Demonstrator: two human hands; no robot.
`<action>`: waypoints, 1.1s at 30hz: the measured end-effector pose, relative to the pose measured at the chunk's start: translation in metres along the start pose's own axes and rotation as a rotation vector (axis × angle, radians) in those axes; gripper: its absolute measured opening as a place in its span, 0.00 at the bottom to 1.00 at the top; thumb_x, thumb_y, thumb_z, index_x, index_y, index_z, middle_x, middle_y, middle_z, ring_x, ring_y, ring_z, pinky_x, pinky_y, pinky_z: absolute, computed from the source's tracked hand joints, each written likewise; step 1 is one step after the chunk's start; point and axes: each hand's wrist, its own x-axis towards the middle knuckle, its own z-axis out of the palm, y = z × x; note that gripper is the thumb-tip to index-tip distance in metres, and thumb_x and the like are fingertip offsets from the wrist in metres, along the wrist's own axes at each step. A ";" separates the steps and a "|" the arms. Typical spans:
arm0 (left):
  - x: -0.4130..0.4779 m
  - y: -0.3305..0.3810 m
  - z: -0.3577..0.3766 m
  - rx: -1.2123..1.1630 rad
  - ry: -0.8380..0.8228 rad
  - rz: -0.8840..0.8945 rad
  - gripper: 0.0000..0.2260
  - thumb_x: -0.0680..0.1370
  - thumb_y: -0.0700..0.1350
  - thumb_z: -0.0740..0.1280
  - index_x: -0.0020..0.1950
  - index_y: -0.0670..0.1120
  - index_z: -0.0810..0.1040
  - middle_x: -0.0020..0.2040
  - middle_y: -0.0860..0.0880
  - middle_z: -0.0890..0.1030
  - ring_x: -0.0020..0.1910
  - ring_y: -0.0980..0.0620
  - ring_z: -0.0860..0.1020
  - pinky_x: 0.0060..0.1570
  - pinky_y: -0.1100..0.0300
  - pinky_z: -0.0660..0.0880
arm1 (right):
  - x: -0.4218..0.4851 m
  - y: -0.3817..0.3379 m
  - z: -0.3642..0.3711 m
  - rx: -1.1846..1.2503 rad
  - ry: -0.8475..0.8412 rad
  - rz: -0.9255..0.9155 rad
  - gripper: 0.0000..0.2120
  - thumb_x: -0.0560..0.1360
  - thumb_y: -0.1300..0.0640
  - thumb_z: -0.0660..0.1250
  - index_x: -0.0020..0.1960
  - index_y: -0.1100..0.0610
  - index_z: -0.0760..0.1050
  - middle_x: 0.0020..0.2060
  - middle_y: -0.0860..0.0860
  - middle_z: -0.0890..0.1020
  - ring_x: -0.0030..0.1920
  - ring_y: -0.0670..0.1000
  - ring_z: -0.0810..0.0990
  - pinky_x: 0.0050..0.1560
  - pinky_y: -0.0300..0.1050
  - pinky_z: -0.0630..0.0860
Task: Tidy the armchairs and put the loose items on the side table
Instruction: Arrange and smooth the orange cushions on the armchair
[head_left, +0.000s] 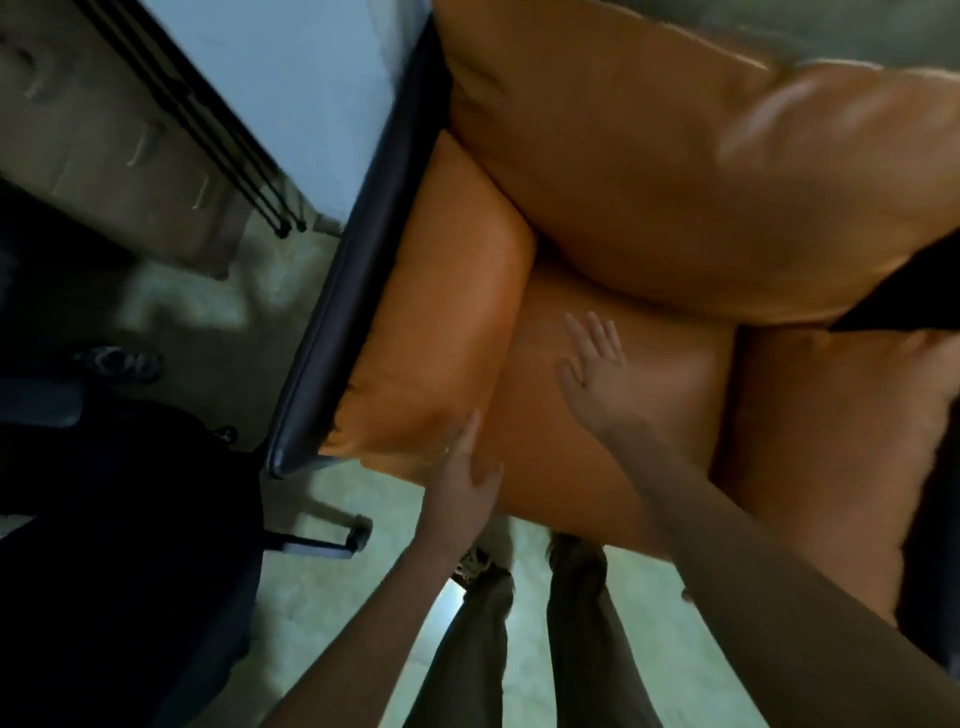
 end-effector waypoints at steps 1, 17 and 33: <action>0.004 0.004 0.002 0.052 -0.020 0.017 0.30 0.82 0.47 0.65 0.81 0.56 0.55 0.77 0.59 0.61 0.75 0.60 0.60 0.74 0.58 0.61 | -0.014 0.014 -0.006 0.023 0.013 0.035 0.28 0.84 0.45 0.54 0.81 0.44 0.48 0.82 0.49 0.47 0.81 0.52 0.40 0.80 0.55 0.50; 0.025 0.108 0.213 0.603 -0.511 0.209 0.25 0.82 0.48 0.64 0.78 0.54 0.62 0.77 0.51 0.65 0.77 0.51 0.61 0.75 0.52 0.63 | -0.209 0.199 -0.079 0.427 0.667 0.446 0.27 0.82 0.52 0.61 0.79 0.45 0.57 0.72 0.51 0.70 0.68 0.51 0.71 0.64 0.43 0.67; 0.079 0.221 0.366 1.031 -0.741 0.924 0.25 0.82 0.50 0.61 0.78 0.48 0.63 0.79 0.49 0.61 0.78 0.51 0.57 0.77 0.55 0.55 | -0.224 0.264 -0.054 0.541 0.654 0.736 0.31 0.80 0.51 0.64 0.79 0.45 0.57 0.76 0.53 0.66 0.77 0.55 0.62 0.75 0.60 0.64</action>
